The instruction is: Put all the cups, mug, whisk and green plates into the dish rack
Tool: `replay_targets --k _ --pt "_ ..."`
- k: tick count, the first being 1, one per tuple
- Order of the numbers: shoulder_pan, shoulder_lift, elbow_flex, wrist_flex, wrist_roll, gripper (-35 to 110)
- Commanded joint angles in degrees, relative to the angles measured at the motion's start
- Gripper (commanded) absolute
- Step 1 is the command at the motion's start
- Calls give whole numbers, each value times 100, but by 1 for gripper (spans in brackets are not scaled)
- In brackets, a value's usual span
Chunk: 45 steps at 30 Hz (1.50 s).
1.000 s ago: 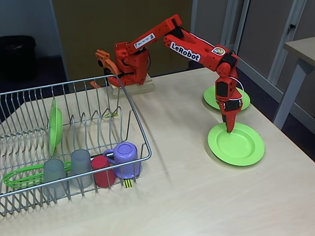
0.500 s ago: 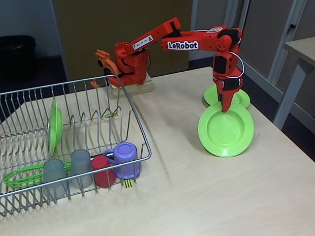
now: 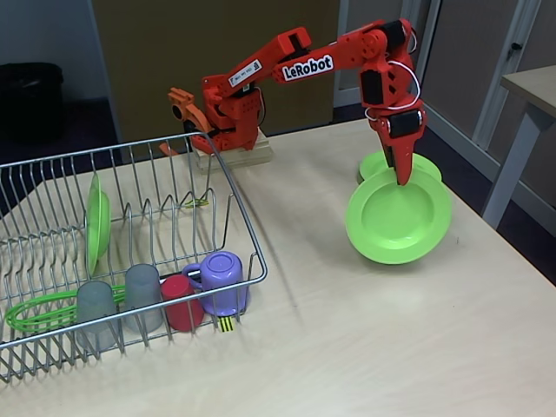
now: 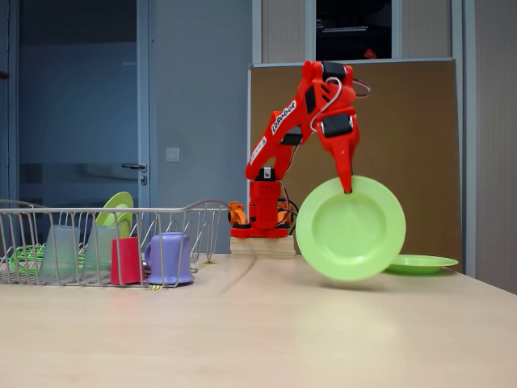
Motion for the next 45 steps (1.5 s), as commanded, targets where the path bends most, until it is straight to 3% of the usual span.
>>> replay_targets --k 1,13,29,45 --pt "176 782 -220 -70 -290 0" --pt "1002 2751 79 -158 -1459 0" --pt "4034 7655 7233 -2285 -1072 0" --pt "6267 8156 8938 -2206 -1230 0"
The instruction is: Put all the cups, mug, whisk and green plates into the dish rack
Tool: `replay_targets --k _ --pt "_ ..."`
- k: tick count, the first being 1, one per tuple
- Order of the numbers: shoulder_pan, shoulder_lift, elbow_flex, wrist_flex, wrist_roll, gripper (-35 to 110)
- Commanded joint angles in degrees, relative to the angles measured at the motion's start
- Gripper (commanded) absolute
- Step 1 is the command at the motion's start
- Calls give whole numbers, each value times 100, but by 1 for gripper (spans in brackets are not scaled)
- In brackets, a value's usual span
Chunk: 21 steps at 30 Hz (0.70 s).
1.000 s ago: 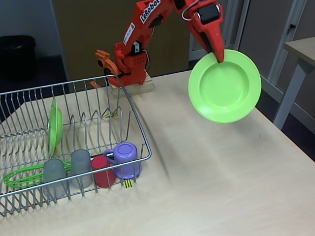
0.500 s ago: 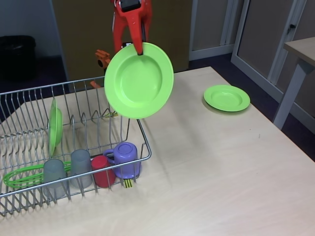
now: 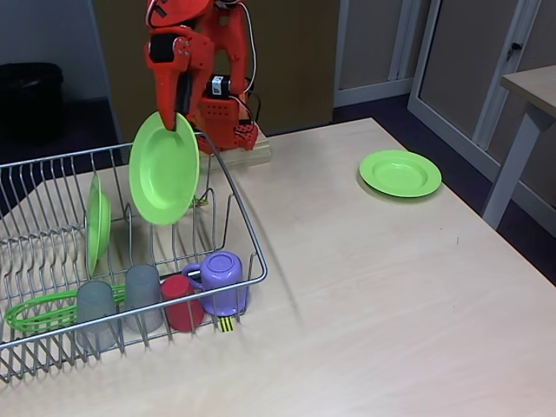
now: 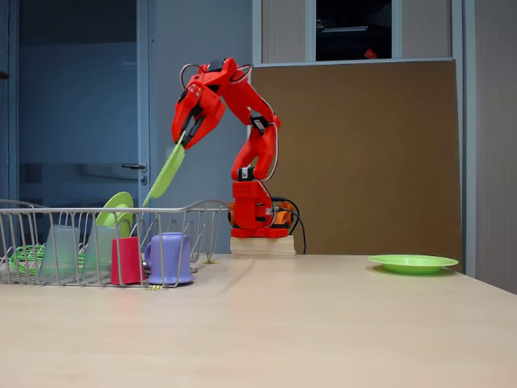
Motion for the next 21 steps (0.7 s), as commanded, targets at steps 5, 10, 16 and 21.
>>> replay_targets --k 5,10,16,21 --pt "923 -272 123 26 -308 0" --pt "1169 -615 105 -26 -422 0" --pt "1424 -1099 123 -220 -606 0" --pt "1626 -1644 35 -448 -870 0"
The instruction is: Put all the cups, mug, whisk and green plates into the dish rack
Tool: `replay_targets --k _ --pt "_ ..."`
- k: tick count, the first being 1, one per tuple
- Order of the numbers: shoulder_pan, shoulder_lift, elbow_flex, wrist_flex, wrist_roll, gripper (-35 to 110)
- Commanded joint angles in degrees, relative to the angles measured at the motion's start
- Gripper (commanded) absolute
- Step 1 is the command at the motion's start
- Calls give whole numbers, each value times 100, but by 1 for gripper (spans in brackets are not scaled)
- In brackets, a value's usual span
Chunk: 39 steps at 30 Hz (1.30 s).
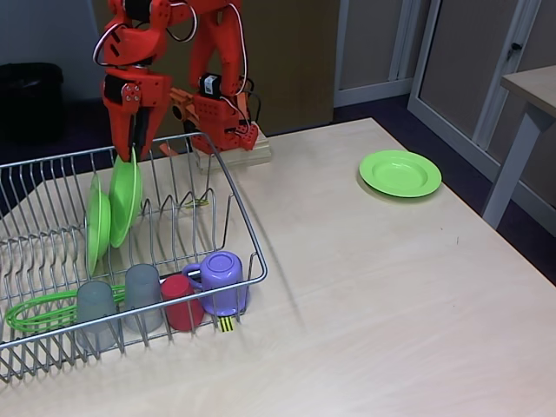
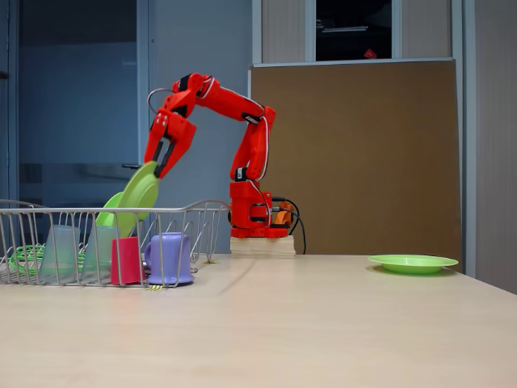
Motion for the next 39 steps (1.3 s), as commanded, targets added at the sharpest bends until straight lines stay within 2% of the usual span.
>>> replay_targets --k 1,8,14,24,32,39 --pt "167 -237 -141 -149 -141 0" --pt "264 -870 -220 -431 -765 0" --pt "97 -1072 -431 -220 -1591 14" --pt "-369 -896 -677 -53 -1705 19" --pt "-1380 -404 -1063 448 -1327 18" --pt "-2786 290 -334 510 167 17"
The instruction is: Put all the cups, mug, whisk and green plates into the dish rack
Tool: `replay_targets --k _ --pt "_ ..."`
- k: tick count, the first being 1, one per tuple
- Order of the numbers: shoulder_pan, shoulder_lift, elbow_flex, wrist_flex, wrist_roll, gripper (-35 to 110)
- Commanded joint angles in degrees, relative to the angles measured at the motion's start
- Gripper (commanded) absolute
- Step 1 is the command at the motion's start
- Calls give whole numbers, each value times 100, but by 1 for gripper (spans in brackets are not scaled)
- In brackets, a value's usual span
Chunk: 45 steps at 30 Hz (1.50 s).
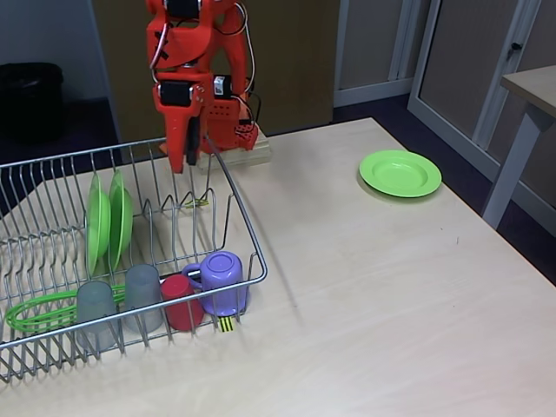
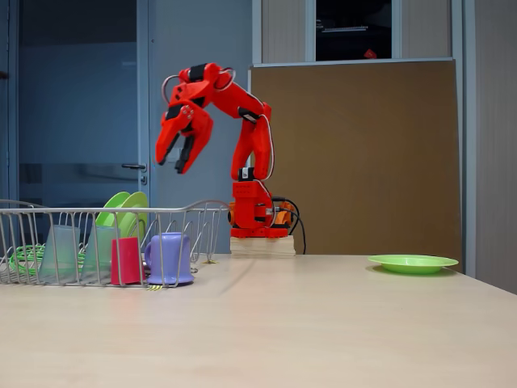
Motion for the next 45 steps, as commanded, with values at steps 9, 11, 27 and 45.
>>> replay_targets --k 9,11,27,45 --pt "-3243 879 1784 -914 3604 13" --pt "-3779 809 1995 -1292 4131 10" --pt "-6539 -624 2540 -3981 7655 16" --pt "-8033 -2777 2303 -6372 9791 23"
